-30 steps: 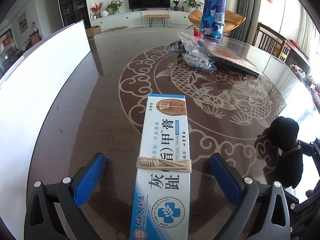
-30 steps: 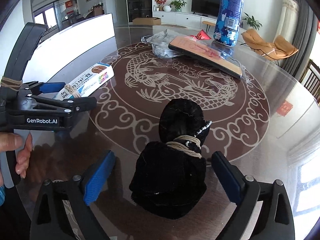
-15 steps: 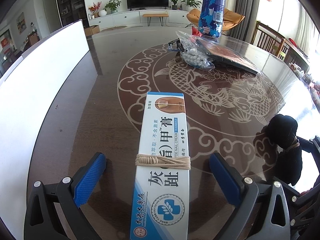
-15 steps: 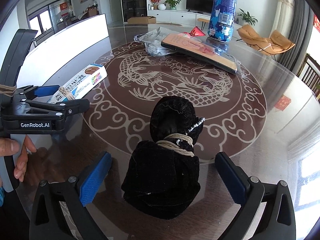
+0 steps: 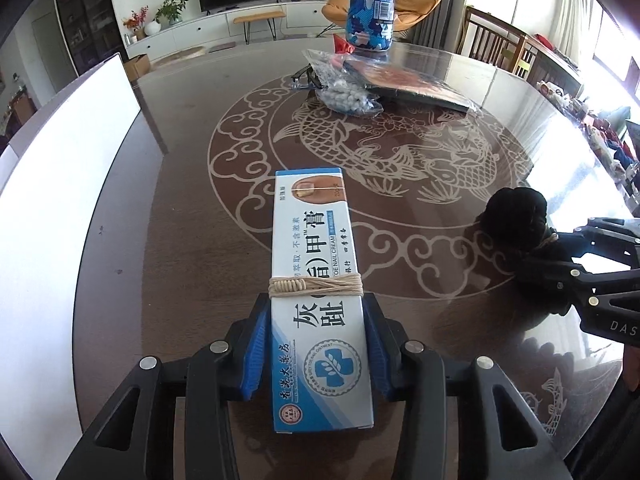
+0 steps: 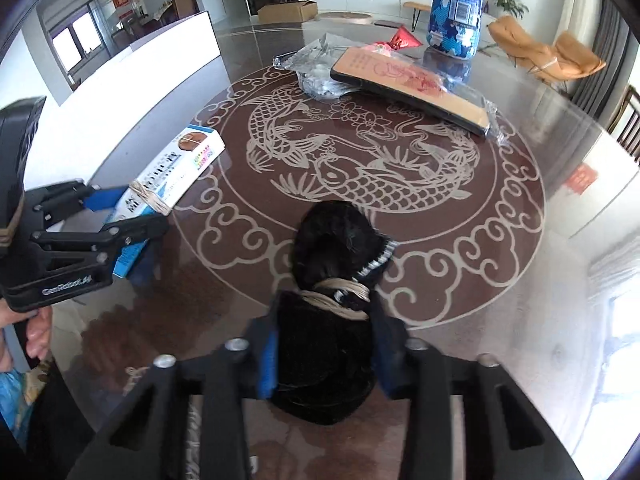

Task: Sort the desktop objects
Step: 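Carry the box in the left tool into the cardboard box while right tool drops the pouch there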

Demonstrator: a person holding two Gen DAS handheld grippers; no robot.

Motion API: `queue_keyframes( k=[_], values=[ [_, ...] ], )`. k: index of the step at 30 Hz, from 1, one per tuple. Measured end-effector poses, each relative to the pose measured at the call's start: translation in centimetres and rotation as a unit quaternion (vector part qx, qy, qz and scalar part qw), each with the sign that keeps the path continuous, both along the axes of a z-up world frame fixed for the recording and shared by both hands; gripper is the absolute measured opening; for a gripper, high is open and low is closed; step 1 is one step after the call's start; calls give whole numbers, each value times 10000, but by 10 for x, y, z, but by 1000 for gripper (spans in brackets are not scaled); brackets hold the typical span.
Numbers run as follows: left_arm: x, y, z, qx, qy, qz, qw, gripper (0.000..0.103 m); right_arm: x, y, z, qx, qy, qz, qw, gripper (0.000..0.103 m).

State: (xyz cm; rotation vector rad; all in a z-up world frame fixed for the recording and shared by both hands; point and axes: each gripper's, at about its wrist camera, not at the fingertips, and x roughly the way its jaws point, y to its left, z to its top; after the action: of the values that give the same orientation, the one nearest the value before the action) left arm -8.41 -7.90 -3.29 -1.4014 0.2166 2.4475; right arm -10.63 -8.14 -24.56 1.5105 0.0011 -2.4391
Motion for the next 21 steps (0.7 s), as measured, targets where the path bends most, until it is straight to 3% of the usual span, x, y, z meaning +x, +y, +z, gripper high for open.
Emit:
queue_keyframes(
  k=[2,4,8,12,16,21],
  values=[
    [11,-5,10,63,232,-6,9997,44,8,-4,17,121,277,-11,9995,35],
    [22,-10,21,102,460,1,9989,44,14,-8,30,-59,372,56,9993,35],
    [31,-20,35,385,579,163,9974,44,14,-20,24,-82,139,116,9998,35],
    [42,-39,58,567,810,282,9947,44,18,-40,31,-115,203,302,9993,35],
    [48,-85,96,802,1112,602,9887,44,16,-78,55,-251,435,664,9965,35],
    [59,-176,135,701,1518,1368,9764,44,8,-160,99,-487,823,1402,9855,35]
  ],
)
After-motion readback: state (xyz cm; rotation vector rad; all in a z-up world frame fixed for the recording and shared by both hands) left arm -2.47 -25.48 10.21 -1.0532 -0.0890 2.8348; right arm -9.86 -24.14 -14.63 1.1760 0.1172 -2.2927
